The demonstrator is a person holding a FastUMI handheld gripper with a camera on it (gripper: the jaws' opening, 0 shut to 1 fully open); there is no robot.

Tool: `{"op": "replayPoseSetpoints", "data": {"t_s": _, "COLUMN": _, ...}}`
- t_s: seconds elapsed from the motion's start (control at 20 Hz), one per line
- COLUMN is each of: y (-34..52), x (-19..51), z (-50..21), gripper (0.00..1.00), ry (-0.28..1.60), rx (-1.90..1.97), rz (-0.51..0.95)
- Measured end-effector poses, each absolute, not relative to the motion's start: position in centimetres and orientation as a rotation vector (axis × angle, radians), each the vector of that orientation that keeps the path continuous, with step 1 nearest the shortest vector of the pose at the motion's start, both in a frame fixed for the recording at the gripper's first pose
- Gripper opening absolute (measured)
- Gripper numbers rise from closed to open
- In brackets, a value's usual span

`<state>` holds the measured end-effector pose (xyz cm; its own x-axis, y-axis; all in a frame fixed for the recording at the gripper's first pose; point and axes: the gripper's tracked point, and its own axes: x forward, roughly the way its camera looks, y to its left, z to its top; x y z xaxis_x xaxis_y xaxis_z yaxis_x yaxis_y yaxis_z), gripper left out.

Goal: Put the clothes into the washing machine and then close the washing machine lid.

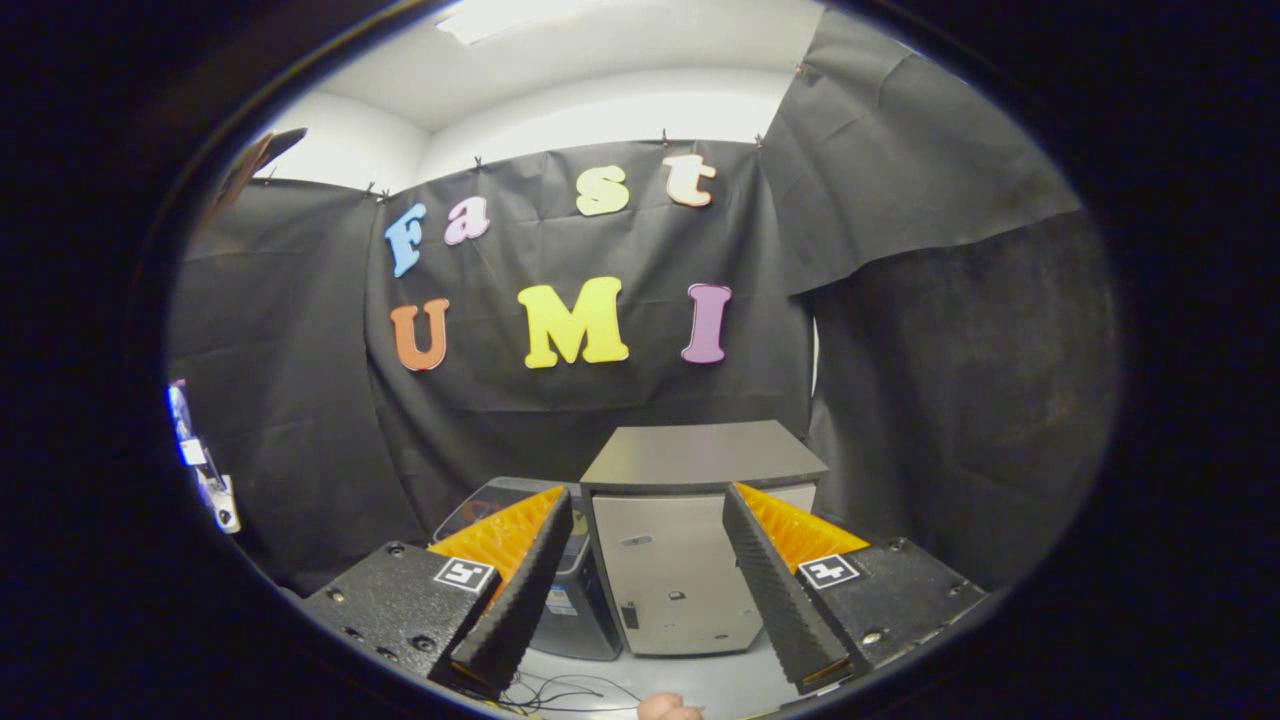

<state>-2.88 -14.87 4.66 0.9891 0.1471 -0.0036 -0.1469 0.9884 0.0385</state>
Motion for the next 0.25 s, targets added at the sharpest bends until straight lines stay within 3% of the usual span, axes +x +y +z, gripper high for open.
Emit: {"op": "replayPoseSetpoints", "data": {"t_s": 0.25, "y": -15.15, "x": -2.92, "z": 4.24, "gripper": 0.96, "ry": 0.013, "rx": 0.039, "rz": 0.147}}
